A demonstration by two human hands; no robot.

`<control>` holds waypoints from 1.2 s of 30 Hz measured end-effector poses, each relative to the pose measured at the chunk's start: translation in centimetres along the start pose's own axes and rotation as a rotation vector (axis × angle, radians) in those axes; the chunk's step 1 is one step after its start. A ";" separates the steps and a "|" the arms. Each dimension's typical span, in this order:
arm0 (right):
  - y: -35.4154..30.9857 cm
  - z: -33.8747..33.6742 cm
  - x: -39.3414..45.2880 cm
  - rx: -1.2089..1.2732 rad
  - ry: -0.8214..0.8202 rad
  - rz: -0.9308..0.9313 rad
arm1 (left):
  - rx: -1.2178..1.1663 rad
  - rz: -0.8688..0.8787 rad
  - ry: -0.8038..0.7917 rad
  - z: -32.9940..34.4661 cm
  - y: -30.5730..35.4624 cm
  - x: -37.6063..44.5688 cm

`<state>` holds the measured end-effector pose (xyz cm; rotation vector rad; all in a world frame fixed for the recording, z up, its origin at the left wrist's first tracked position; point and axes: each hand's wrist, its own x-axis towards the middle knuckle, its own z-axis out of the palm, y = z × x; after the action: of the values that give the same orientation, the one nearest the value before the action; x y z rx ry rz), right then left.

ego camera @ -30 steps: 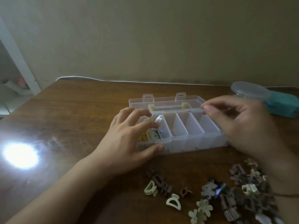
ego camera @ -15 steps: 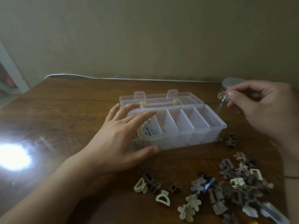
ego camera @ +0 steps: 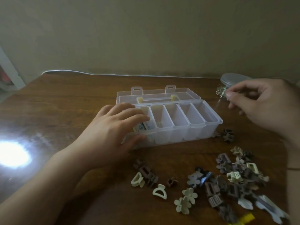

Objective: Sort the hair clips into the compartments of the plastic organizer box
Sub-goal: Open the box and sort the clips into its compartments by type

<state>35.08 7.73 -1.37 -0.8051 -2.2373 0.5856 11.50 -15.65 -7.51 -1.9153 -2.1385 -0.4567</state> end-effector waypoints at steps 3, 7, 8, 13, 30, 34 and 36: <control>-0.4 0.1 -0.2 0.000 -0.007 -0.020 | -0.006 0.005 0.005 -0.3 -1.2 -0.5; -0.6 0.1 -0.2 -0.014 0.005 -0.021 | -0.108 0.035 0.142 -1.5 0.2 -0.9; -0.6 0.1 -0.2 -0.013 0.009 -0.023 | -0.159 0.087 0.167 -1.8 1.6 -0.7; -0.5 0.5 -0.2 -0.011 0.004 -0.028 | -0.132 0.537 -0.180 -0.3 8.4 0.4; -0.7 0.6 -0.5 -0.037 0.010 -0.040 | -0.450 0.353 -0.302 -1.0 3.5 -0.5; -0.8 0.5 -0.5 -0.053 0.015 -0.043 | -0.478 0.285 -0.224 -1.4 3.9 -0.7; -1.1 0.5 -0.5 -0.064 0.006 -0.045 | -0.415 0.333 -0.225 -1.1 5.6 -0.3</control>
<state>34.61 6.52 -1.31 -0.7848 -2.2721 0.4920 17.10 -15.78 -6.21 -2.6067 -1.8969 -0.6845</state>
